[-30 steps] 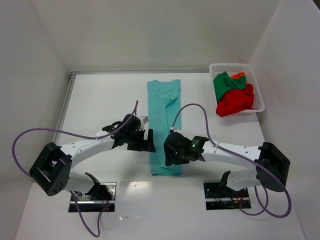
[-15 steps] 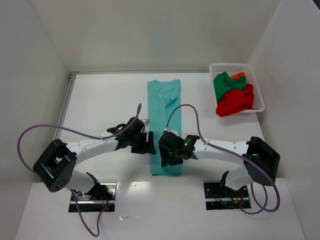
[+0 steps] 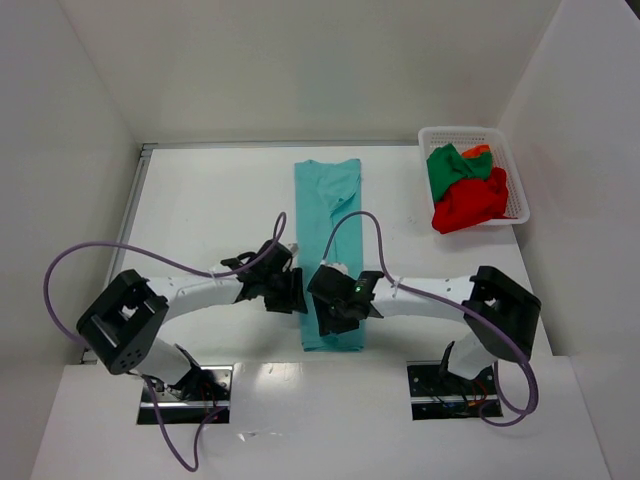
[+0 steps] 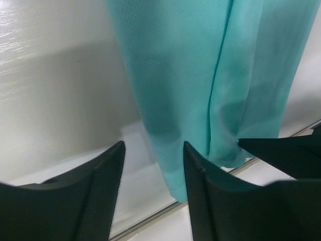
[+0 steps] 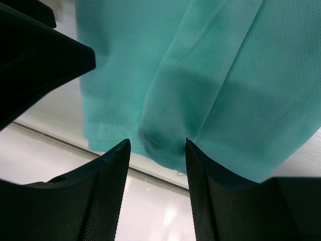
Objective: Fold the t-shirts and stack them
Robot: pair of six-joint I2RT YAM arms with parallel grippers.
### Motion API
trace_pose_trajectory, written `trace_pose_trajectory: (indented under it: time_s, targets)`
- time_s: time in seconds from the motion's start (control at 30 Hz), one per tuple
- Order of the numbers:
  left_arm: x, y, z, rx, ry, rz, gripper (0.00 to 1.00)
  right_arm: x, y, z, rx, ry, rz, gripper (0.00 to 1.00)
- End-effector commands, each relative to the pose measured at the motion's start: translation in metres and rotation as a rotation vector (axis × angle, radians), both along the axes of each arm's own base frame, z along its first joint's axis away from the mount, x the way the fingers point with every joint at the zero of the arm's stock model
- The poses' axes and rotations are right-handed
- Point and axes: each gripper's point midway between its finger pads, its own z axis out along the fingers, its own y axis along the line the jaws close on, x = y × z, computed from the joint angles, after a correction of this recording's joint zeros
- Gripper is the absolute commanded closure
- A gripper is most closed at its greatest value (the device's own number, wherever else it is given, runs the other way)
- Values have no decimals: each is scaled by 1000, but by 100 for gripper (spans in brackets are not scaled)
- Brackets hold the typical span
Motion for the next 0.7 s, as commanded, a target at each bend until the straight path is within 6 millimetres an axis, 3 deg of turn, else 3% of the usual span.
trace_pose_trajectory:
  time_s: [0.0, 0.33, 0.67]
  targets:
    - [1, -3, -5, -9, 3, 17, 46, 11, 17, 7, 26, -42, -8, 48]
    - [-1, -8, -8, -15, 8, 3, 62, 15, 6, 9, -4, -73, -37, 69]
    - [-3, -7, -13, -9, 28, -2, 78, 12, -13, 12, -22, -87, -90, 74]
